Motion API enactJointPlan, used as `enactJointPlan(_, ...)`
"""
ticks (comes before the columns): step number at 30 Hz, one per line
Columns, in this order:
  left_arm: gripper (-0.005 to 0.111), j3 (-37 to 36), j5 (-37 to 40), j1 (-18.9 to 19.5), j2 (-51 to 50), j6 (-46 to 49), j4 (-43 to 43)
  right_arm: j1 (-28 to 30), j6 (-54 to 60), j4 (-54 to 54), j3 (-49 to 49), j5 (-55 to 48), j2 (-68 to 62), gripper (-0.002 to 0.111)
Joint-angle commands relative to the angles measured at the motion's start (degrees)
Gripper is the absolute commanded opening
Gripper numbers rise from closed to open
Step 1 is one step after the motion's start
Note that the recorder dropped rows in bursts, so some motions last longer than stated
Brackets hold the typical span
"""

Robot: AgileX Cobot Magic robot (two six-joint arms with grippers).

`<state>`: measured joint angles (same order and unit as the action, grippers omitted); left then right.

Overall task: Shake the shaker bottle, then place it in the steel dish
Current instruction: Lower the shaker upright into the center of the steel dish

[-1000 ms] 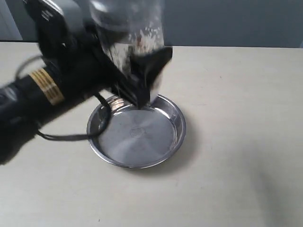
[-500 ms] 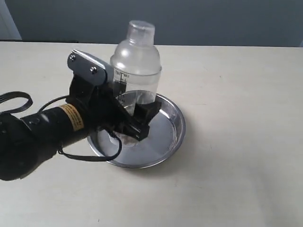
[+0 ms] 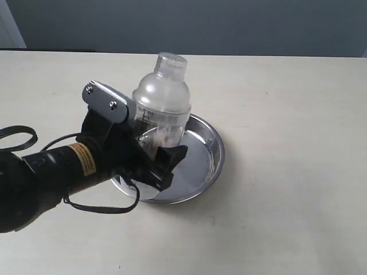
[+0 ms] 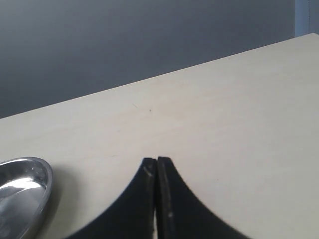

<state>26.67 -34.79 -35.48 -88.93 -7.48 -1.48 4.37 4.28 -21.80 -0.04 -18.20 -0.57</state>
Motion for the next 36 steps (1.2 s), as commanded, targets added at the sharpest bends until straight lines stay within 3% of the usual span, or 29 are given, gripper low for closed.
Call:
enactJointPlan(1,0.000,0.6,-14.7,-0.1,0.8,0.1,-1.8,0.2,0.2,0.1,0.0,0.6,0.3,-0.001)
enactJointPlan(10,0.000,0.6,-21.4,-0.1,-4.4,0.6,-1.8,0.2,0.2,0.1,0.0,0.6,0.3,-0.001)
enactJointPlan(17,0.000,0.6,-35.1,-0.1,-14.9,0.6,-1.4,0.2,0.2,0.1,0.0,0.6,0.3,-0.001)
enactJointPlan(29,0.000,1.0,-35.2,-0.1,-20.6,2.0,0.8,0.2,0.2,0.1,0.0,0.6,0.3,-0.001)
enactJointPlan(36,0.000,2.3,-35.2,-0.1,-20.7,0.1,8.9,0.2,0.2,0.1,0.0,0.6,0.3,-0.001)
